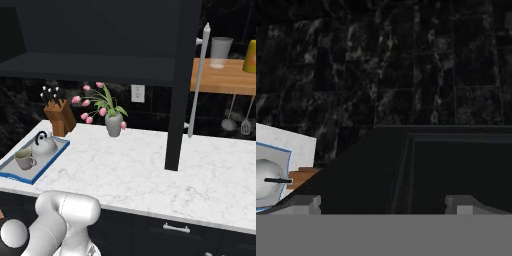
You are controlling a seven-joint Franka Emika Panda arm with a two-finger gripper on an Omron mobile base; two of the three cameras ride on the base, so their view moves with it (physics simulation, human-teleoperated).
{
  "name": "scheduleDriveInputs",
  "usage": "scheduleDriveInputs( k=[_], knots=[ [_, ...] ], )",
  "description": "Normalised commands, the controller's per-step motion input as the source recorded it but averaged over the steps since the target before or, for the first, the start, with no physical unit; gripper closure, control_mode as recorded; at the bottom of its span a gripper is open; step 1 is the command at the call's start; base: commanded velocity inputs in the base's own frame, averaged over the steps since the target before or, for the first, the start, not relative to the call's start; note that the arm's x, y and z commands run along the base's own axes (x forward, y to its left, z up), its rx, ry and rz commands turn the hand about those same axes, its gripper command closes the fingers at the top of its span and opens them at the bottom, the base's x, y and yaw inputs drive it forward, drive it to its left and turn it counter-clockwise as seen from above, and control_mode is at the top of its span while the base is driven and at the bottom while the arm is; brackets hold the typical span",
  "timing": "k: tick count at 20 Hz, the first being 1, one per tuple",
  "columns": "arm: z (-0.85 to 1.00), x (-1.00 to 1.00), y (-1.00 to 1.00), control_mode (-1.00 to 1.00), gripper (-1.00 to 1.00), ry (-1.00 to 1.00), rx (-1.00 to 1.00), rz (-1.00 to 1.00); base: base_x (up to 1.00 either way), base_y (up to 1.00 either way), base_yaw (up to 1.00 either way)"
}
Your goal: Pick the kettle from the counter and place it on the tray. Then pick the mug from the cabinet and place it on the tray. Then close the cabinet doors.
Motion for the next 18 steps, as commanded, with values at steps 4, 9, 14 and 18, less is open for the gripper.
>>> scheduleDriveInputs(
  k=[4, 9, 14, 18],
  knots=[
    [0.0, 0.43, -0.74, -1.0, -1.0, 0.03, 0.0, -0.22, 0.0, 0.0, 0.0],
    [0.0, 0.49, -0.72, -1.0, -1.0, 0.04, 0.0, -0.18, 0.0, 0.0, 0.0],
    [0.0, 0.6, -0.67, -1.0, -1.0, 0.05, 0.0, -0.13, 0.0, 0.0, 0.0],
    [0.0, 0.77, -0.52, -1.0, -1.0, 0.13, 0.0, -0.07, 0.0, 0.0, 0.0]
  ],
)
